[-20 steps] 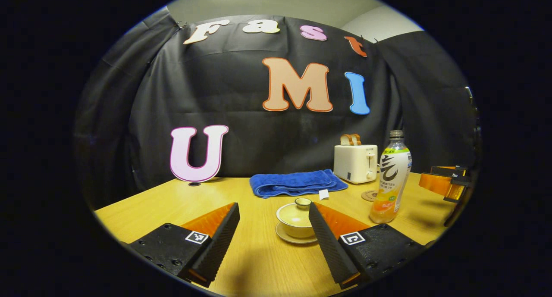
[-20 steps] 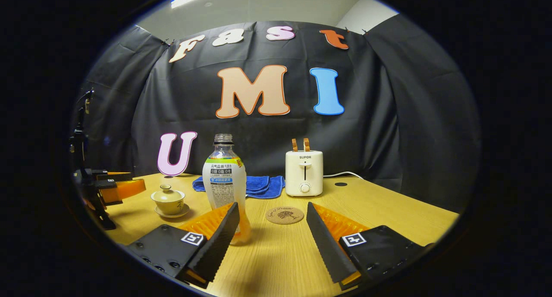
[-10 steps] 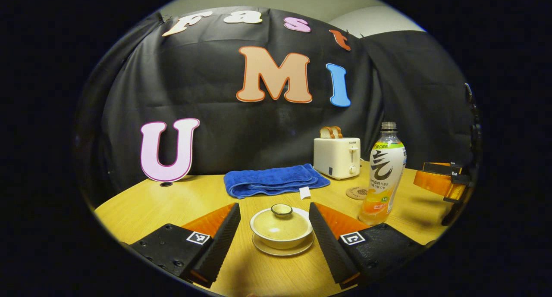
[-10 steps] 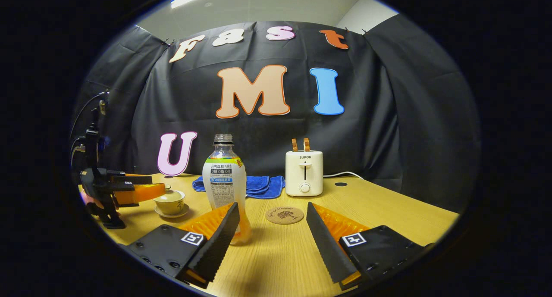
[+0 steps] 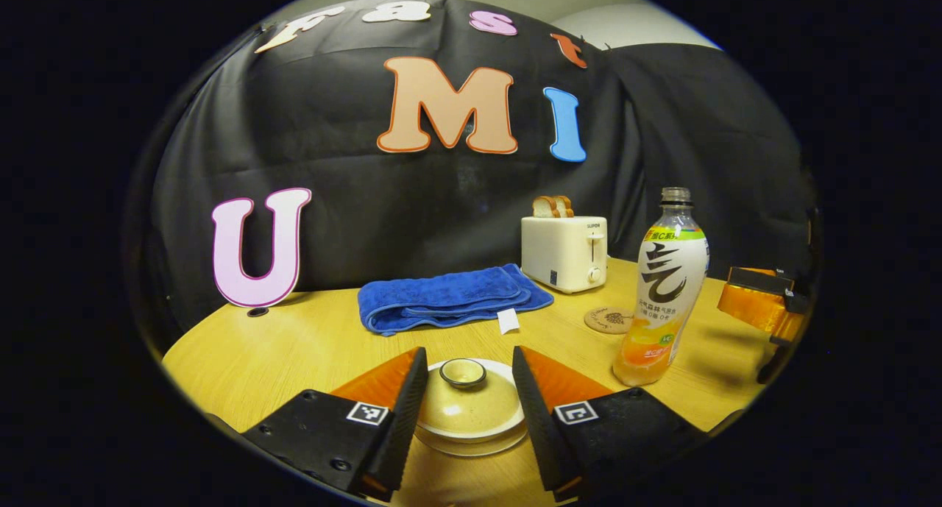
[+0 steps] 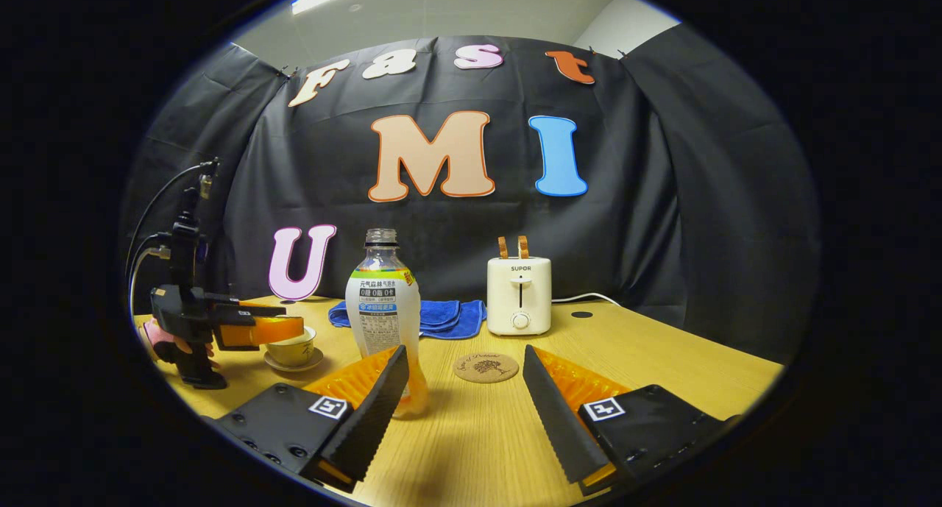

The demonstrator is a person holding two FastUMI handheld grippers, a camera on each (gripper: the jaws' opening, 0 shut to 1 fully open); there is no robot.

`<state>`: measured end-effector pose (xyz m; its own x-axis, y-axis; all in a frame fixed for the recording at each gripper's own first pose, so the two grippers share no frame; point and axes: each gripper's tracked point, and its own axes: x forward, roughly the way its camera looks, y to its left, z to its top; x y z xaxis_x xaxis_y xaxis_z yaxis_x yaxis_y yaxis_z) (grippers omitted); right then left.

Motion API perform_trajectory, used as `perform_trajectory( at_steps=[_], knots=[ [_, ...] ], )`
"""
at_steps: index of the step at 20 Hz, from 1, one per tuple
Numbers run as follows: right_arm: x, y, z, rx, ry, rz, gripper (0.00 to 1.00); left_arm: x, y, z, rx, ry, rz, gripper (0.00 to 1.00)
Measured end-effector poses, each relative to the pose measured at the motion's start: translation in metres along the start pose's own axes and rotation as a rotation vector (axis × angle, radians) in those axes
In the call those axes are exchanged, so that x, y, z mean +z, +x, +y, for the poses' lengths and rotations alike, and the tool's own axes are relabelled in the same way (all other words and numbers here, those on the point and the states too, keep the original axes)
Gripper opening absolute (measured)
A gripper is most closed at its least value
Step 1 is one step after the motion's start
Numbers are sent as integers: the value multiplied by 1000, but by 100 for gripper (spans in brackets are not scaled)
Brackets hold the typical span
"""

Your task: Open the teacup lid with one hand, grasp the water bottle and pour water into the teacup with the other hand; after pouring, place the water bottle on the coaster and then close the teacup lid.

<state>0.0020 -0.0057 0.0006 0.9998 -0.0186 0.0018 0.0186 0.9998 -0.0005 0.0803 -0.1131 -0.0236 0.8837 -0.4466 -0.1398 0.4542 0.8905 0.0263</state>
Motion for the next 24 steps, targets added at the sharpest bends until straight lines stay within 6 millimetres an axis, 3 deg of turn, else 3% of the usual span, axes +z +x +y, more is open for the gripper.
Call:
perform_trajectory(
  at_steps=[9, 21, 24],
  knots=[
    [0, 1, 1, 7, 0, 0, 95, 1, 5, 0, 3, 7, -5, 28],
    [0, 1, -1, 8, 0, -1, 95, 22, -8, 4, -6, -37, -144, 24],
    [0, 1, 0, 8, -1, -1, 95, 20, -11, 10, 29, -36, -140, 25]
  ],
)
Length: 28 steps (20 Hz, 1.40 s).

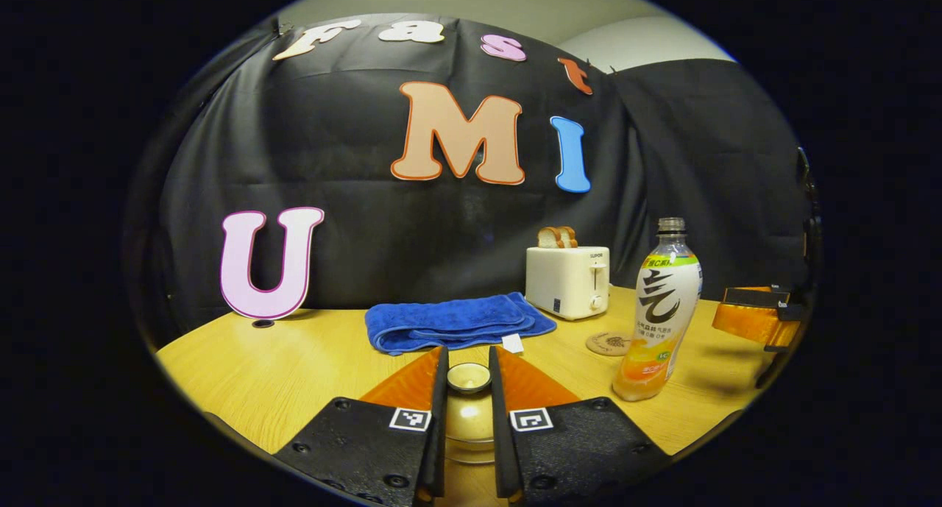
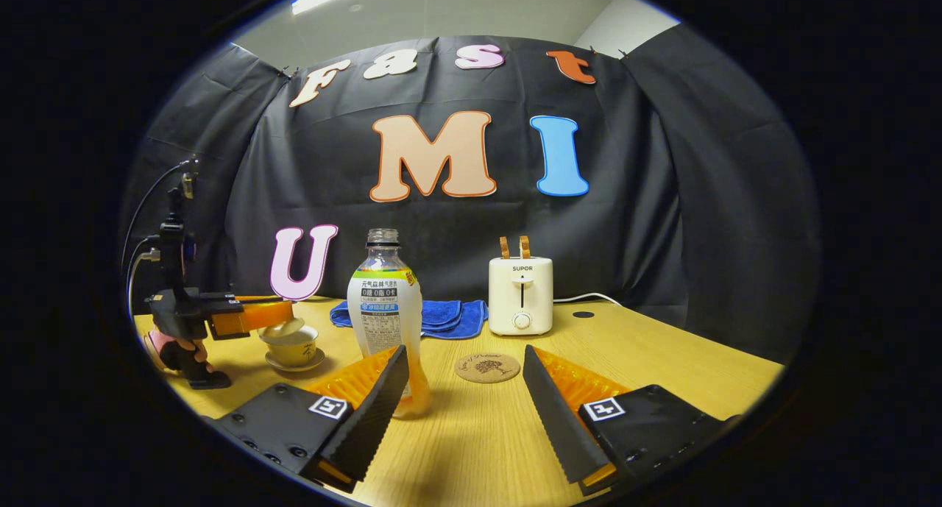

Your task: Open the teacup lid with one hand, grasp the water bottle and pour water into the teacup with the other hand; after pouring, place the water bottle on the coaster and then close the teacup lid.

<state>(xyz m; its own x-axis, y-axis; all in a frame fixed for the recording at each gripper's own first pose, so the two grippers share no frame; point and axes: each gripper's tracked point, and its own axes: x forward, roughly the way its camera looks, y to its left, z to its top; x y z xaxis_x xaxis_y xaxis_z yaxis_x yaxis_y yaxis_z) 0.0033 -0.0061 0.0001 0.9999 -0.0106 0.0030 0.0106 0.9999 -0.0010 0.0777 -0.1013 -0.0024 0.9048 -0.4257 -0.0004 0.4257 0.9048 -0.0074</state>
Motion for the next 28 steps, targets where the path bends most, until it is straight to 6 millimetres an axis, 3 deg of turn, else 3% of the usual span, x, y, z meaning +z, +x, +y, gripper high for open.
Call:
perform_trajectory(
  at_steps=[3, 7, 8, 9, 11, 12, 14, 15, 16, 27, 28],
  knots=[
    [0, -1, 1, 7, 0, 0, 100, 0, -8, 13, 57, 1, 4, 24],
    [0, 0, 8, 47, 2, 2, 94, -1, -30, 39, 155, 15, 16, 24],
    [-1, 1, 13, 69, 3, 5, 99, 0, -36, 45, 180, 12, 10, 24],
    [-2, 1, 18, 92, 3, 8, 94, 2, -43, 52, 204, 9, 2, 24],
    [-1, 5, 25, 130, 5, 10, 99, 1, -54, 66, 259, 10, -2, 24],
    [-2, 5, 30, 155, 6, 12, 94, 3, -61, 74, 293, 11, -4, 24],
    [-2, 9, 38, 190, 7, 14, 94, 2, -68, 81, 324, 12, -5, 24],
    [-3, 10, 42, 206, 8, 13, 100, 3, -70, 85, 339, 12, -5, 24],
    [-4, 13, 47, 229, 9, 16, 94, 2, -73, 90, 355, 12, -5, 24],
    [-18, 52, 77, 286, -3, 99, 94, 1, -94, 124, 429, 15, -7, 24],
    [-20, 56, 79, 282, -6, 110, 99, 0, -94, 128, 437, 15, -7, 24]
  ],
)
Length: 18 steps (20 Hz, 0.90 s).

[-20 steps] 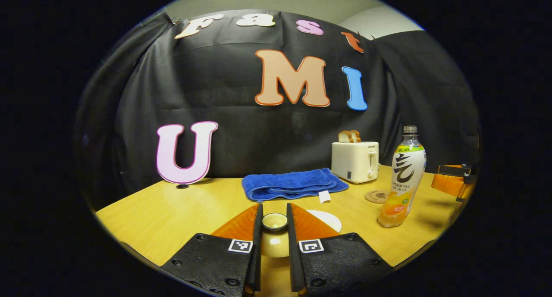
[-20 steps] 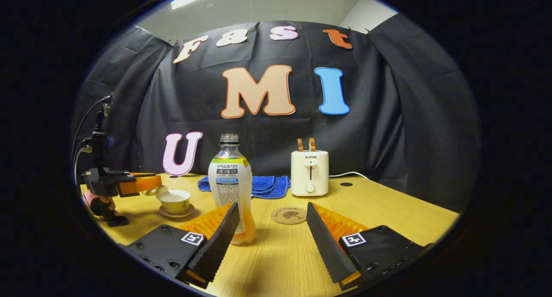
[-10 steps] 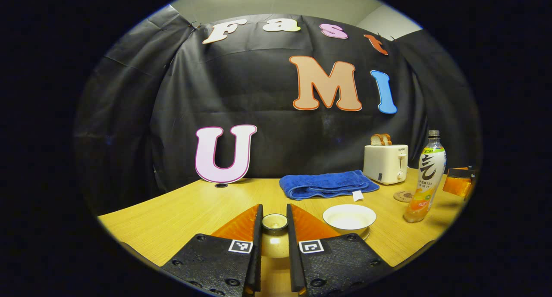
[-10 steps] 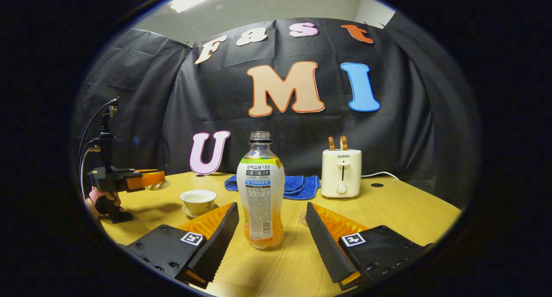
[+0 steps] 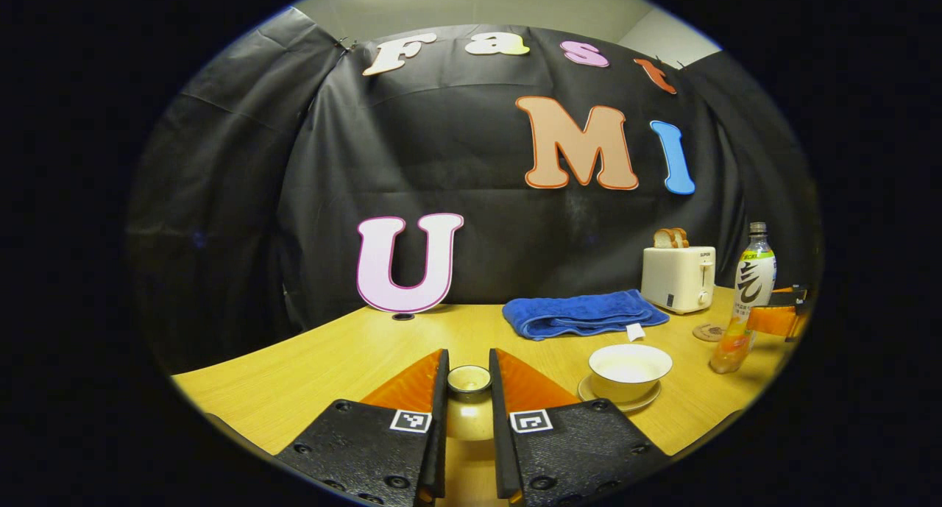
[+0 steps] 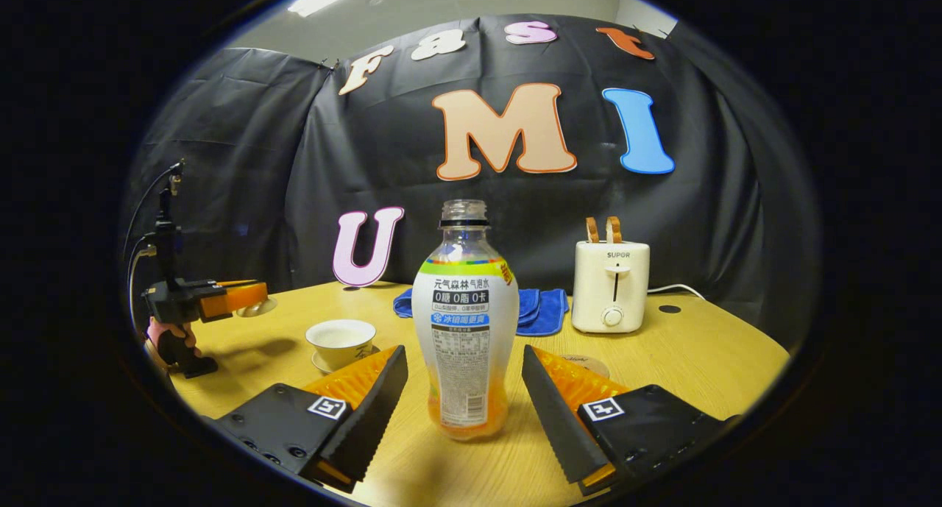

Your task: Open the teacup lid with one hand, grasp the water bottle and pour water into the teacup with the other hand; after pouring, place the water bottle on the coaster and then close the teacup lid.

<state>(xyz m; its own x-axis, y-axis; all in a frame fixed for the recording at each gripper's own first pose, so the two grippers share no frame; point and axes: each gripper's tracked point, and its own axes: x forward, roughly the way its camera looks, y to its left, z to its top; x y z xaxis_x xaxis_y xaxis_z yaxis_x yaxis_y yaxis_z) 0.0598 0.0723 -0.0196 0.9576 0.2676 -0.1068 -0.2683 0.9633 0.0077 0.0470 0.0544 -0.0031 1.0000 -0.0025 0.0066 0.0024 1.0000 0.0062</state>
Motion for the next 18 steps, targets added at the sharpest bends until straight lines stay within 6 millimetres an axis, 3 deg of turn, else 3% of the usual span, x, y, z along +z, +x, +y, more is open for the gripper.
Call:
perform_trajectory(
  at_steps=[1, 8, 9, 10, 12, 15, 18],
  knots=[
    [-2, 3, 1, -3, -2, 10, 94, 0, 0, 2, 5, 0, 0, 24],
    [-14, 26, -4, -61, -8, 79, 94, -2, -1, 4, 3, -2, 2, 24],
    [-11, 18, -6, -86, -7, 82, 84, -2, -1, 4, 3, -2, 2, 24],
    [-13, 26, -10, -100, -15, 86, 73, -2, 0, 4, 1, -1, 4, 24],
    [-12, 28, -10, -116, -35, 85, 67, -2, 0, 2, -9, -4, 2, 24],
    [-9, 31, -9, -140, -129, 103, 68, -2, 0, 2, -9, -4, 2, 24],
    [9, 36, -5, -137, -212, 97, 69, -1, 0, 2, -9, -5, 1, 24]
  ],
)
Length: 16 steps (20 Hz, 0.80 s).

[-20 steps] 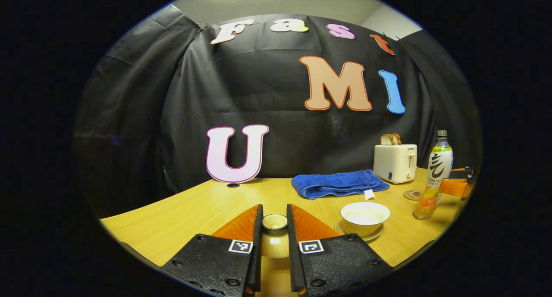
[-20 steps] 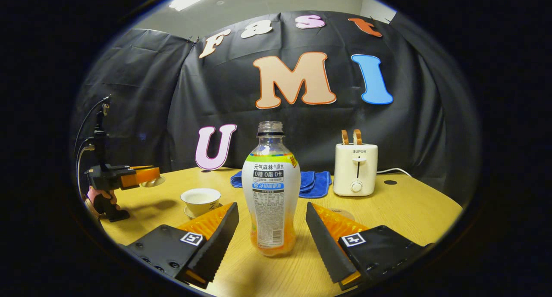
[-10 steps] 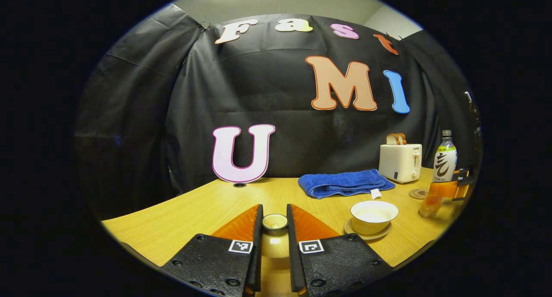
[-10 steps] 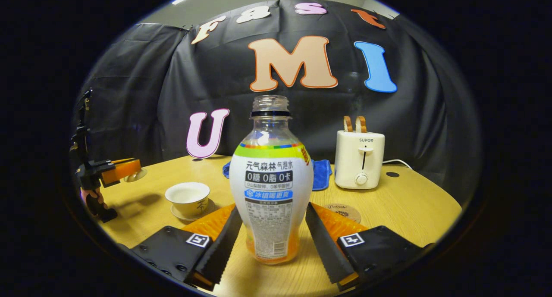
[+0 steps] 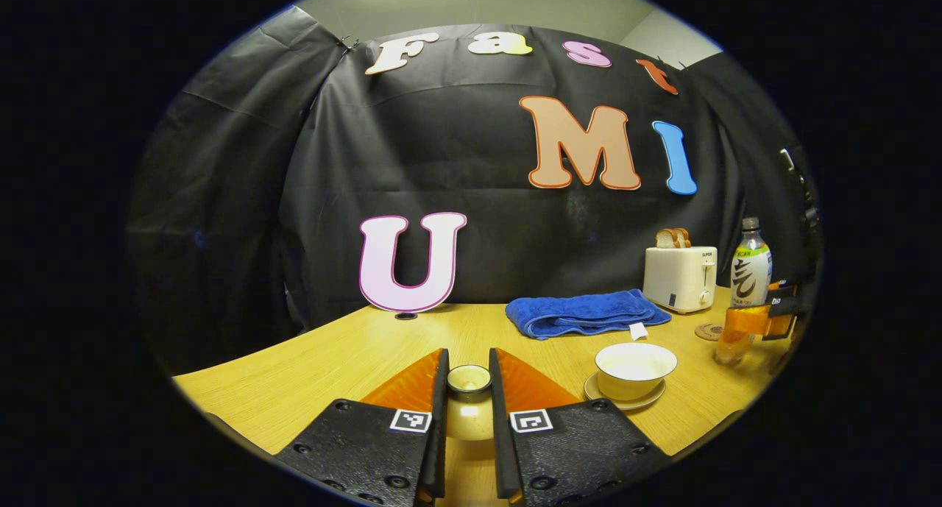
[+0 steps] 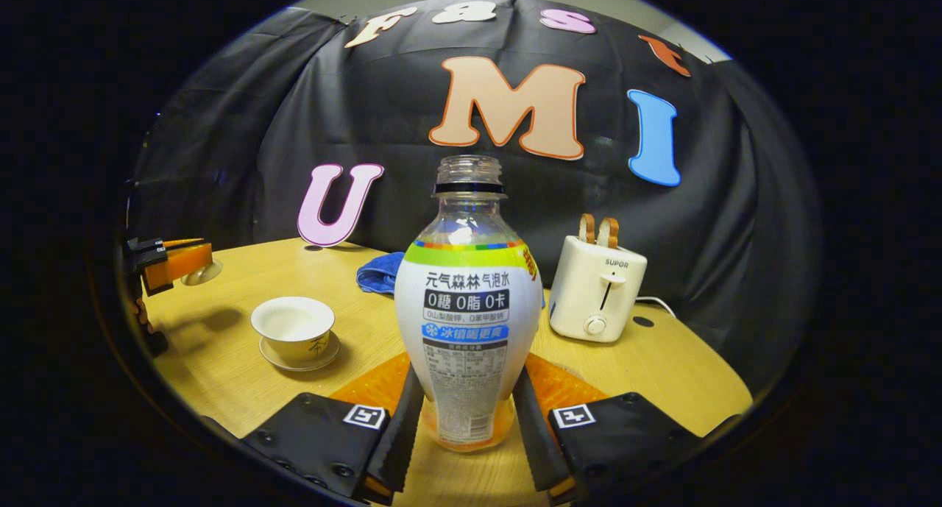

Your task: Open the teacup lid with one hand, grasp the water bottle and pour water into the teacup with the other hand; after pouring, place the water bottle on the coaster and then close the teacup lid.

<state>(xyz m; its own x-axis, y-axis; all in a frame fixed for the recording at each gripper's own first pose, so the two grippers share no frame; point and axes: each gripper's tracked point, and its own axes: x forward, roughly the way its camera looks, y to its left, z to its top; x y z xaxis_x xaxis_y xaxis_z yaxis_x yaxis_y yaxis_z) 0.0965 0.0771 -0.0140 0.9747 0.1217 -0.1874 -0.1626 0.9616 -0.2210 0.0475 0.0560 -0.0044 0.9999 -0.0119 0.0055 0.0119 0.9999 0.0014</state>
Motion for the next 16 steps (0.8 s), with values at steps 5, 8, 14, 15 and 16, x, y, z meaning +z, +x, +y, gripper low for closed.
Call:
perform_trajectory(
  at_steps=[5, 8, 14, 15, 16],
  knots=[
    [44, 0, -10, -78, -256, -63, 68, -2, 0, 0, 0, 0, 0, 24],
    [54, 5, -14, -126, -417, -81, 67, -1, 1, 0, 0, -1, 0, 24],
    [37, 24, -3, -172, -762, -69, 67, -1, 0, 0, 0, 0, 0, 24],
    [36, 28, 2, -173, -817, -77, 67, -1, 0, 1, 0, -1, 0, 24],
    [35, 32, 7, -172, -876, -92, 65, -1, 0, 0, 0, -1, 0, 24]
  ],
)
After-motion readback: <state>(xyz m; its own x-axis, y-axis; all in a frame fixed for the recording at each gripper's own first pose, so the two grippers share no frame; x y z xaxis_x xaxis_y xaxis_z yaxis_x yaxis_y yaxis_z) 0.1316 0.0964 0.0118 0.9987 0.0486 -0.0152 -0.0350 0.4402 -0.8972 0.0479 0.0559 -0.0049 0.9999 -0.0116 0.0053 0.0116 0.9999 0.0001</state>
